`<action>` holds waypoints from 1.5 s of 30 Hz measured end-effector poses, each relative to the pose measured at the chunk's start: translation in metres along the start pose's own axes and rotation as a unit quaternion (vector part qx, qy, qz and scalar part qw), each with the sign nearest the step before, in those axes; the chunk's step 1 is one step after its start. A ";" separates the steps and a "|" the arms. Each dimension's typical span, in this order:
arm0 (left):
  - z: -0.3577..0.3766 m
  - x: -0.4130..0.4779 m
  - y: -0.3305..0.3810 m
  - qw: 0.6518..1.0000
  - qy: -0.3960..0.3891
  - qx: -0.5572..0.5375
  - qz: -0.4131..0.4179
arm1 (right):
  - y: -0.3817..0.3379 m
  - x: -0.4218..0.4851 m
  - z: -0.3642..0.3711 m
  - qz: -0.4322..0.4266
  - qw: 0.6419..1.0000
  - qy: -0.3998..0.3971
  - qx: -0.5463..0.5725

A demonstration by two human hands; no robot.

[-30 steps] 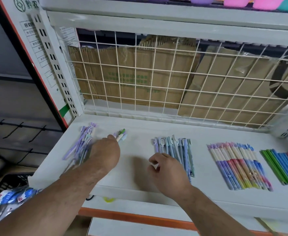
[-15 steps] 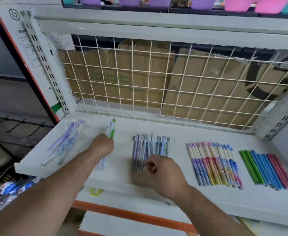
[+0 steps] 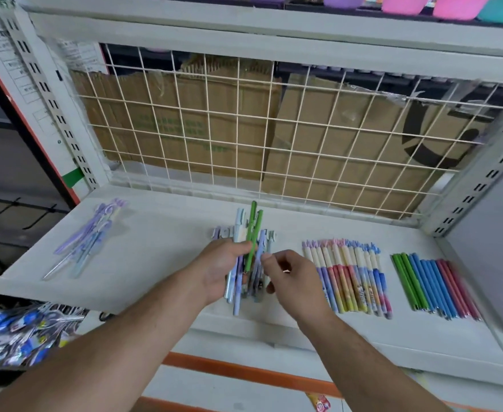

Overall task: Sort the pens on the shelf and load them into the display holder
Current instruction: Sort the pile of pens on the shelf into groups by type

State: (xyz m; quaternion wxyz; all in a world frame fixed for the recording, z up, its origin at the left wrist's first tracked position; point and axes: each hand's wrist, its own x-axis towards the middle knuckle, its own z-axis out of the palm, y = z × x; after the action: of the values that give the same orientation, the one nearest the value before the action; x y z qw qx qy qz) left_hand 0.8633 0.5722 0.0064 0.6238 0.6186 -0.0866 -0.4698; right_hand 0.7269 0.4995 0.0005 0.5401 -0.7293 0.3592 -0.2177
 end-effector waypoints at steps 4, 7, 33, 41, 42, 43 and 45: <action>0.005 0.004 -0.010 0.997 -0.062 0.047 -0.006 | -0.007 0.009 -0.005 0.073 0.989 0.018 0.125; 0.010 0.010 -0.012 0.993 -0.085 0.082 -0.018 | -0.008 0.011 -0.009 0.108 0.986 0.033 0.121; 0.147 0.014 -0.028 0.977 -0.158 0.137 -0.044 | 0.060 0.022 -0.169 0.152 0.938 0.260 -0.169; 0.172 0.018 -0.031 0.980 -0.126 0.147 -0.039 | 0.090 0.044 -0.196 0.152 0.903 0.170 -0.365; 0.173 0.019 -0.032 0.982 -0.121 0.141 -0.041 | 0.092 0.046 -0.196 0.148 0.896 0.167 -0.385; 0.174 0.019 -0.032 0.983 -0.117 0.136 -0.043 | 0.094 0.048 -0.197 0.143 0.889 0.165 -0.402; 0.175 0.019 -0.033 0.984 -0.113 0.134 -0.043 | 0.096 0.049 -0.200 0.136 0.881 0.163 -0.423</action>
State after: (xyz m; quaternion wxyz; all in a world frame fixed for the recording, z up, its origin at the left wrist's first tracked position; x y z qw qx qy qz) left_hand 0.7373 0.4445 0.0078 0.5012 0.6427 -0.1919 -0.5467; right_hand 0.5901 0.3212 -0.0295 0.1387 -0.7863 0.5960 -0.0852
